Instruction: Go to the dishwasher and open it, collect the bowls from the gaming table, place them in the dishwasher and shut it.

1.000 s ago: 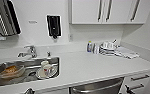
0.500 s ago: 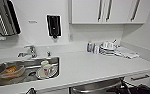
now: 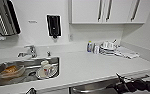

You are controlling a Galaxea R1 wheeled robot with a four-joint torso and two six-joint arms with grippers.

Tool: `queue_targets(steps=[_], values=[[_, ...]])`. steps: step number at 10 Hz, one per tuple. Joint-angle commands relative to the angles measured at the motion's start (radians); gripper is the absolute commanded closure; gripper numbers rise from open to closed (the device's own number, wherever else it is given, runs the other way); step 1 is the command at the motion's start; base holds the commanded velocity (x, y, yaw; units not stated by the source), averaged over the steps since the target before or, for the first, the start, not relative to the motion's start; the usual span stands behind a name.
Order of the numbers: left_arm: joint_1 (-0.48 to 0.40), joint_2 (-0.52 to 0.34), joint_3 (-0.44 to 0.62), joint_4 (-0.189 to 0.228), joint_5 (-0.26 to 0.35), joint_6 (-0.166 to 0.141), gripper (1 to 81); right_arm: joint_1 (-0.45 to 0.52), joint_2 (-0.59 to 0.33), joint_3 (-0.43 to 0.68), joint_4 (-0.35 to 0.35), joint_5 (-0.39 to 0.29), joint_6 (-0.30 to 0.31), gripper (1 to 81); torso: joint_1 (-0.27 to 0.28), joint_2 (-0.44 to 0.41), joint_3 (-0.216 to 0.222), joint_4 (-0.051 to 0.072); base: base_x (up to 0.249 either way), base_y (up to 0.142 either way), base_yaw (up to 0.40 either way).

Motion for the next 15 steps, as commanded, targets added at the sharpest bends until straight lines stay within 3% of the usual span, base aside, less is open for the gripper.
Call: queue_targets(steps=[1, 4, 15], values=[[-0.108, -0.030, 0.021, -0.003, 0.022, 0.004, 1.0, 0.185, 0.008, -0.036, 0.016, -0.055, 0.077, 1.0, 0.000, 0.000, 0.000, 0.000, 0.000, 0.000, 0.000], [-0.108, -0.027, 0.021, -0.003, 0.021, 0.004, 1.0, 0.173, 0.045, -0.102, 0.013, -0.078, 0.131, 1.0, 0.000, 0.000, 0.000, 0.000, 0.000, 0.000, 0.000], [-0.106, -0.022, 0.021, -0.001, 0.024, 0.010, 1.0, 0.041, 0.129, -0.225, -0.039, -0.067, 0.128, 1.0, 0.001, 0.000, 0.000, 0.000, 0.000, 0.000, 0.000]])
